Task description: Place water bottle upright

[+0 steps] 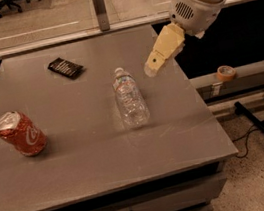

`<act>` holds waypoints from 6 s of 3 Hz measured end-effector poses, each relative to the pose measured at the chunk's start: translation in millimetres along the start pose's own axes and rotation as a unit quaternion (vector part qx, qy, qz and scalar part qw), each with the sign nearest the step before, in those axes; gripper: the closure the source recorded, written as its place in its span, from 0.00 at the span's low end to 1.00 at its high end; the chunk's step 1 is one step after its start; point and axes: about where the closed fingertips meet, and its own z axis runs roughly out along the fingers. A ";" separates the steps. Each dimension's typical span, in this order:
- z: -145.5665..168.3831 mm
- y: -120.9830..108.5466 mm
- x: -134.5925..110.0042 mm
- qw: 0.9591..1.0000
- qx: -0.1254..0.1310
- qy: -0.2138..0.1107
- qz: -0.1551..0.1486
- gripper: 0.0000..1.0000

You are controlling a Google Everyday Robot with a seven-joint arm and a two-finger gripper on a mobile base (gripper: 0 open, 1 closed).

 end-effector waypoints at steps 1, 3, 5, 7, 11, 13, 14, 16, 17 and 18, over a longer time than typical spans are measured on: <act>31.3 11.2 -11.4 0.997 -0.013 0.004 0.076 0.00; 93.4 23.9 -34.7 0.978 0.020 0.036 0.205 0.00; 122.6 39.6 -63.0 0.961 0.027 0.055 0.268 0.00; 143.2 59.8 -74.7 0.961 0.026 0.069 0.267 0.18; 144.6 67.4 -85.9 0.975 0.004 0.052 0.218 1.00; 89.8 99.3 -141.9 0.962 -0.169 -0.160 0.143 1.00; 65.1 98.4 -155.7 0.933 -0.224 -0.257 0.115 1.00; 56.2 117.1 -157.4 0.928 -0.234 -0.284 0.065 1.00; 62.0 121.8 -166.1 0.909 -0.261 -0.321 0.052 1.00; 67.5 131.8 -174.3 0.881 -0.289 -0.375 0.004 1.00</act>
Offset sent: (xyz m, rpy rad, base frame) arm 0.0403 0.0579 -0.0882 0.0681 0.1632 -0.6580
